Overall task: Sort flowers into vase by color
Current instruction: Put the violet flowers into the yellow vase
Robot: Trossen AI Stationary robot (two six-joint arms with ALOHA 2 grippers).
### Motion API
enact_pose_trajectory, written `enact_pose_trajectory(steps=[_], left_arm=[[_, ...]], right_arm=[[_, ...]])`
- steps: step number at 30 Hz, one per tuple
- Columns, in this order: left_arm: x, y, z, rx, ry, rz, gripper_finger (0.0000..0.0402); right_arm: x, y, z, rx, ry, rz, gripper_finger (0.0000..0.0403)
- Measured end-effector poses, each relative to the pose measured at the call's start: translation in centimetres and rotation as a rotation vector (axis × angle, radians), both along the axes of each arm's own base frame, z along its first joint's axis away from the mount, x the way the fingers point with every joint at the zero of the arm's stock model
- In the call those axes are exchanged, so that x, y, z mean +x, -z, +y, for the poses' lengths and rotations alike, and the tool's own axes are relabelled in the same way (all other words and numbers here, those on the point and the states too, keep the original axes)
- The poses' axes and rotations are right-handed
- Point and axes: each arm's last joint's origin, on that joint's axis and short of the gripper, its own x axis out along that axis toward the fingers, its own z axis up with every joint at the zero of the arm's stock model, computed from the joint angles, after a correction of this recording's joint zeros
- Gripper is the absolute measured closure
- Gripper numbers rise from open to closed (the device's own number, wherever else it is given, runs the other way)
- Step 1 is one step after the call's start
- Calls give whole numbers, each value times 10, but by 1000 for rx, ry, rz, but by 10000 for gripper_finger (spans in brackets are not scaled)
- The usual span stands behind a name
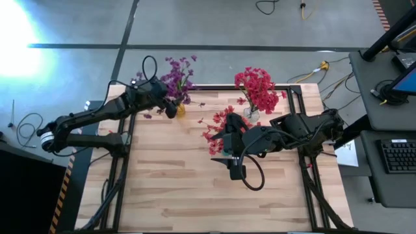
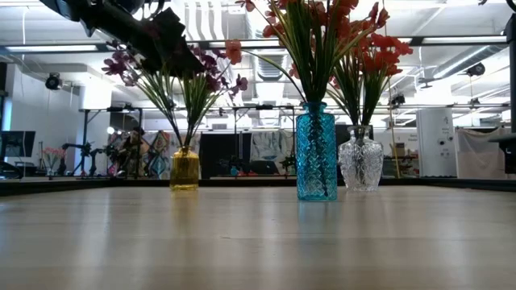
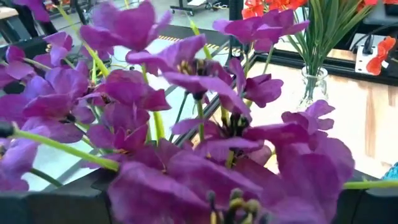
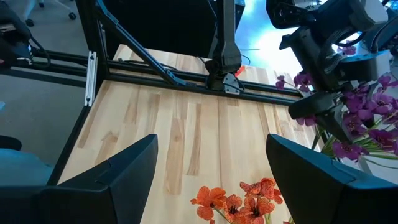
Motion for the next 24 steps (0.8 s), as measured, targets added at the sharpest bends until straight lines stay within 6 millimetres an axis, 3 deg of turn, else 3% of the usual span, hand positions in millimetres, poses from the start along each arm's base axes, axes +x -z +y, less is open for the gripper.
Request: enact_pose_trajectory(steps=[14, 24], left_arm=[[0, 1, -2, 175, 83, 137, 88], [0, -1, -3, 6, 17, 7, 88]], right_arm=[[0, 0, 0, -2, -1, 0, 110], [0, 0, 0, -4, -2, 0, 110]])
